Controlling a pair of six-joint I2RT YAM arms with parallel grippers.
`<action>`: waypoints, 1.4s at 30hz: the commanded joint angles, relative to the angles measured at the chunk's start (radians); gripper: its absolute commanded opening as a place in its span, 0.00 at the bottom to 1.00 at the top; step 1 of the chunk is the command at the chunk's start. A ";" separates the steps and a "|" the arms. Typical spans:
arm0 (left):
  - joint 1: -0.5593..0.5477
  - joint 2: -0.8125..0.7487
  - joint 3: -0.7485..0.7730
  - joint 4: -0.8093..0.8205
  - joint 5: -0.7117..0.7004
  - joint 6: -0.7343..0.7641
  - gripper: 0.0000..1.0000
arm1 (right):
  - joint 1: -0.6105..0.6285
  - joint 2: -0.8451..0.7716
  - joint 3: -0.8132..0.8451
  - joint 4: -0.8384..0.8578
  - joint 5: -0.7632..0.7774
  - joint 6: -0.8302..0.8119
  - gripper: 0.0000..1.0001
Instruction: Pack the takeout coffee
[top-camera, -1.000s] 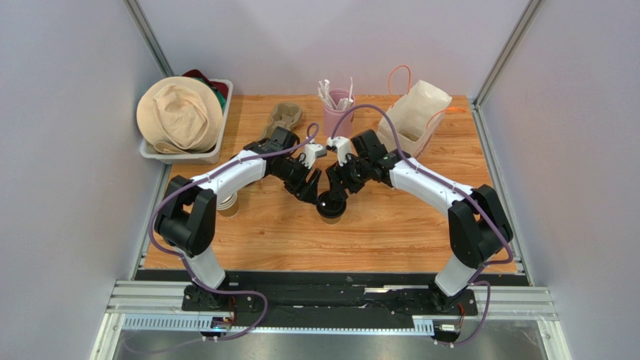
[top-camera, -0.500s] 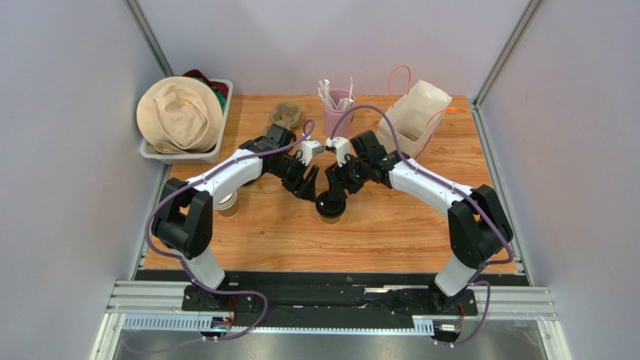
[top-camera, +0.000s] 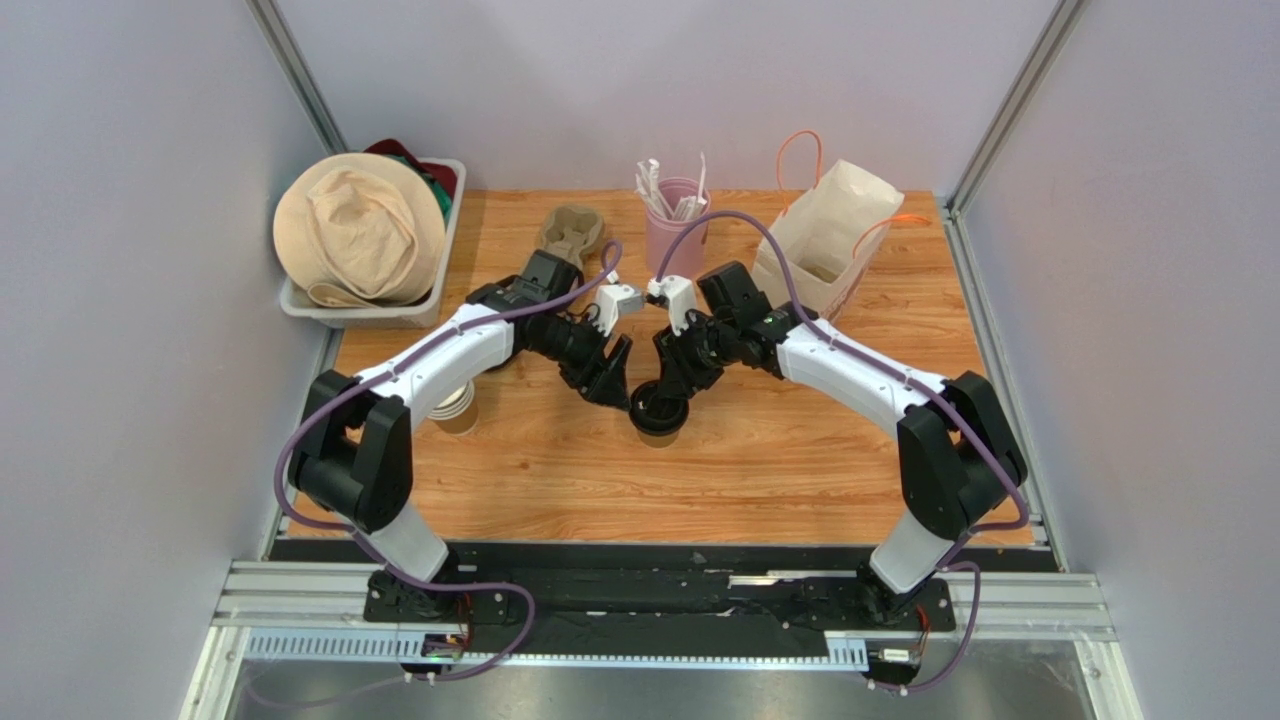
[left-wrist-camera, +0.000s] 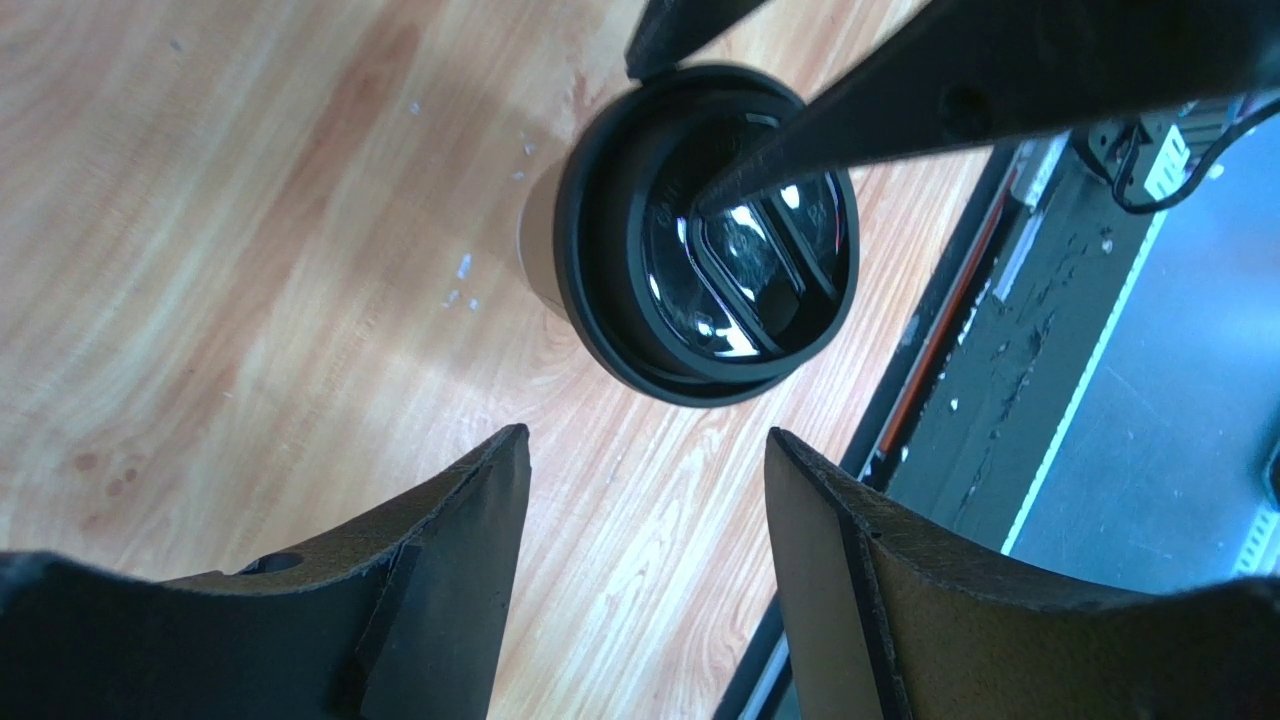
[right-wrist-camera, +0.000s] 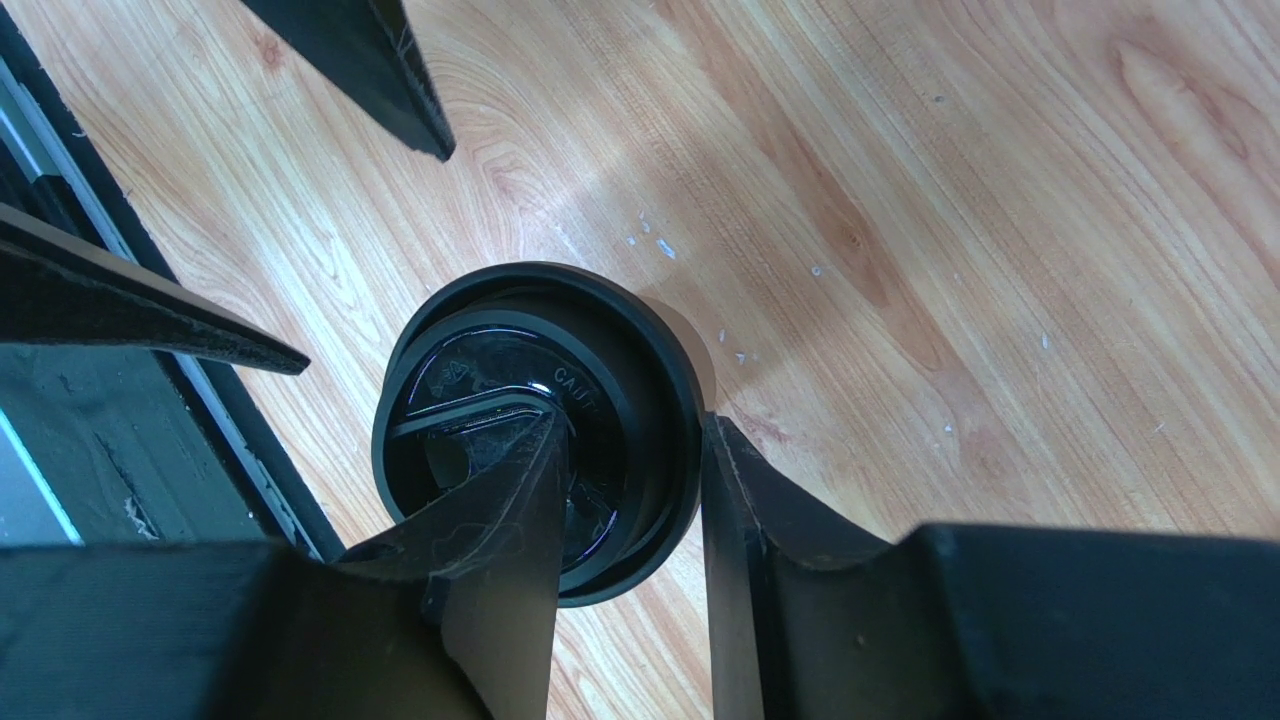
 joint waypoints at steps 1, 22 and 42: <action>-0.020 -0.042 -0.046 0.007 0.035 0.070 0.68 | 0.005 0.047 -0.035 -0.061 0.107 -0.047 0.29; -0.038 0.004 -0.092 0.154 -0.008 -0.064 0.68 | 0.007 0.062 -0.035 -0.054 0.113 -0.039 0.29; -0.041 0.115 -0.109 0.160 -0.255 -0.091 0.65 | 0.022 0.076 -0.053 -0.059 0.139 -0.044 0.28</action>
